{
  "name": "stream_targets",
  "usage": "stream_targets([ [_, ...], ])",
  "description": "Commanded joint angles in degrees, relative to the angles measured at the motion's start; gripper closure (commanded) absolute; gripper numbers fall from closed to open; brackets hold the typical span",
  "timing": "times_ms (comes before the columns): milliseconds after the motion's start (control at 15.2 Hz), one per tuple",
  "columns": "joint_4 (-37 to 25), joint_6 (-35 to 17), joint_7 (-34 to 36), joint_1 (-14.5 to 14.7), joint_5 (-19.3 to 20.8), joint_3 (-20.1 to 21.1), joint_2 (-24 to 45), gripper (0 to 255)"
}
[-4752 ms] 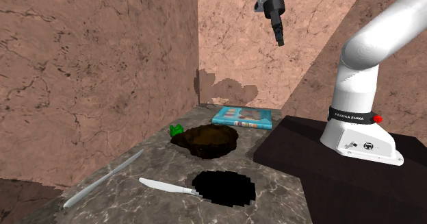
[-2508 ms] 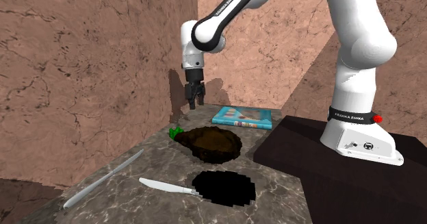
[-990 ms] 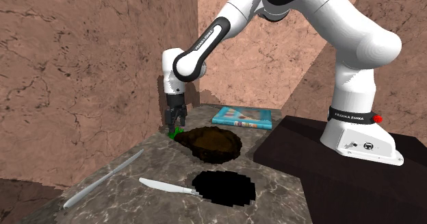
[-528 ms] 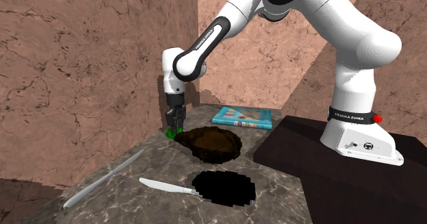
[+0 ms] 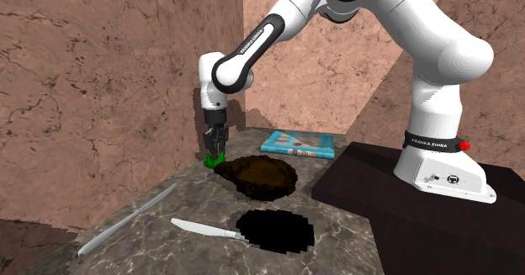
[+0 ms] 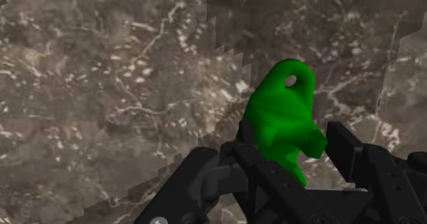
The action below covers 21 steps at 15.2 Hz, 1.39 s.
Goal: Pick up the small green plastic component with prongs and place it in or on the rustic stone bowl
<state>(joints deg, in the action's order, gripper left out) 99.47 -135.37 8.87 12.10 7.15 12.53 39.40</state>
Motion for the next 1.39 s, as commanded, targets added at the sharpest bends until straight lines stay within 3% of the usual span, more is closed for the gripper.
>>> stream_targets([
  [0, 0.26, 0.99, -0.09, -0.17, -0.24, 0.21, -1.21, 255],
  [1320, -1.09, 11.85, -1.0, -1.38, -2.52, 1.88, -10.85, 255],
])
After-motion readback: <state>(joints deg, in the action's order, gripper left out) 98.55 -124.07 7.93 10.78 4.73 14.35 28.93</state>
